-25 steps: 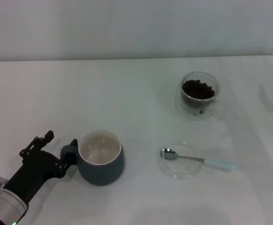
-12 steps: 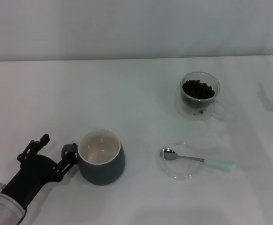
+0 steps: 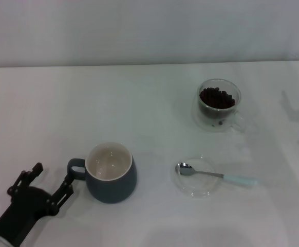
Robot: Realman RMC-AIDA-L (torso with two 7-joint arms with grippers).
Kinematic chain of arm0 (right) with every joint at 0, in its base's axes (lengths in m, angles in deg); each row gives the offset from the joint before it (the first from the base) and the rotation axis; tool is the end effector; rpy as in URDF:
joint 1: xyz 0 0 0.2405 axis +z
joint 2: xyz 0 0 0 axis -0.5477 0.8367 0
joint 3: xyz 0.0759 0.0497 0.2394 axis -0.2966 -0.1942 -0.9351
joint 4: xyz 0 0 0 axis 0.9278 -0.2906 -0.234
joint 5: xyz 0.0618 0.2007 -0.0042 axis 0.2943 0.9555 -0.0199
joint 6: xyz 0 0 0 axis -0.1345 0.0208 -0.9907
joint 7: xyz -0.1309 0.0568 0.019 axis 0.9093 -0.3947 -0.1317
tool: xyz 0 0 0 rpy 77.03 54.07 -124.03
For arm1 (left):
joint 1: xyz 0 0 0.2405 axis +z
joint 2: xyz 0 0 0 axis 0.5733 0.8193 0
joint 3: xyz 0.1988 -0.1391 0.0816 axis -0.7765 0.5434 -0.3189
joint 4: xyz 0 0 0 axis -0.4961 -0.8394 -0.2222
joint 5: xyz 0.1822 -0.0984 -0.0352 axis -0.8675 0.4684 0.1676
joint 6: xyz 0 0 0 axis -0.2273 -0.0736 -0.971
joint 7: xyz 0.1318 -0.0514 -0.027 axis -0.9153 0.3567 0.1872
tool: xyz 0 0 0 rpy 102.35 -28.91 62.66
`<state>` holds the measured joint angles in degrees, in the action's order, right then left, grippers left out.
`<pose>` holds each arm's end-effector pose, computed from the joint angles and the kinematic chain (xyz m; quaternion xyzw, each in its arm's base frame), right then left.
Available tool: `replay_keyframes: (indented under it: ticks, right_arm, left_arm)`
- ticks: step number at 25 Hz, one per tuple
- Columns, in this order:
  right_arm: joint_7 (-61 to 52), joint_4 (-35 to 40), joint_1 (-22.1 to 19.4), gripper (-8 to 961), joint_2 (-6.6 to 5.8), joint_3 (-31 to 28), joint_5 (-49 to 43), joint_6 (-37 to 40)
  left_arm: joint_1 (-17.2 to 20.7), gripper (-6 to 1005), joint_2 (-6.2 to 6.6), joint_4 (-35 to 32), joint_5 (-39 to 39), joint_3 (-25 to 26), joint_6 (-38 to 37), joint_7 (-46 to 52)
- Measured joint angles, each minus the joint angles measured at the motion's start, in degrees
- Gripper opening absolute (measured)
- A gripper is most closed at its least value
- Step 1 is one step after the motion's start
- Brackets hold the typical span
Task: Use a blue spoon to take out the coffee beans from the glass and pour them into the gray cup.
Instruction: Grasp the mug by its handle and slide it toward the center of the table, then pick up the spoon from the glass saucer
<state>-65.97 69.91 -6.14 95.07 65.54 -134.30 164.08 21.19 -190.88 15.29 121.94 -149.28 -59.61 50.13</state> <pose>0.3481 0.3210 0.0396 -0.6334 0.1909 0.3216 0.6775 -0.3390 0.2314 -0.0905 -0.8003 -0.2816 -0.2645 0.4586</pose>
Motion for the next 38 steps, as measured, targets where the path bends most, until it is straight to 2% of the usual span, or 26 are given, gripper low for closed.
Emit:
replay_keyframes:
  ticks: [6,14,17,24,28,32,38]
  right_arm:
    - [0.0,0.0,-0.3,872,0.06,-0.5,0.4,0.5]
    - [-0.8,-0.4,-2.4,872,0.0,-0.8,0.6,1.9]
    - [-5.9,-0.5,-4.0,872,-0.07,-1.4,0.6,2.6]
    - [-29.7,-0.3,-8.5,873,-0.76,1.1,0.1,2.7]
    - [-38.7,-1.6,-11.0,872,-0.82,2.9,0.1,3.8]
    - [-43.1,-6.1,-12.6,871,-0.79,5.8,0.0,7.2]
    - [-43.0,-12.8,-13.3,869,-0.79,7.1,0.0,10.4]
  left_arm:
    - [3.9,816,0.0,0.3,0.7,0.5,-5.4,0.0]
    - [7.6,816,0.03,0.8,8.0,0.6,-13.8,-0.2]
    - [6.6,816,0.14,2.0,11.9,0.6,-15.0,-0.2]
    - [2.2,802,0.32,5.9,18.2,0.7,-16.2,0.5]
    - [1.5,802,0.18,5.8,26.3,0.7,-16.8,0.7]
    - [1.0,802,0.45,6.7,29.1,0.7,-16.5,2.1]
    - [0.9,803,0.48,9.0,29.6,0.7,-15.6,5.1]
